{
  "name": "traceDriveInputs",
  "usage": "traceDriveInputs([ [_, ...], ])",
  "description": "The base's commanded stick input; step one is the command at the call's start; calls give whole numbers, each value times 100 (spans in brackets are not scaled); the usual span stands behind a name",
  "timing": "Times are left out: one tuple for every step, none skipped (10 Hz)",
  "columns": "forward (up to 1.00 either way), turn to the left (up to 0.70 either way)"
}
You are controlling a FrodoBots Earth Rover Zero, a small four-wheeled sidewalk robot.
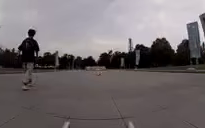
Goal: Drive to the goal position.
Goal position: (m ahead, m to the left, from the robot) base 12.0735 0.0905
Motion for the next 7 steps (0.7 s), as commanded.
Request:
traceDriveInputs([
  [60, 0],
  [60, 0],
  [60, 0],
  [60, 0],
  [60, 0],
  [60, -11],
  [60, -15],
])
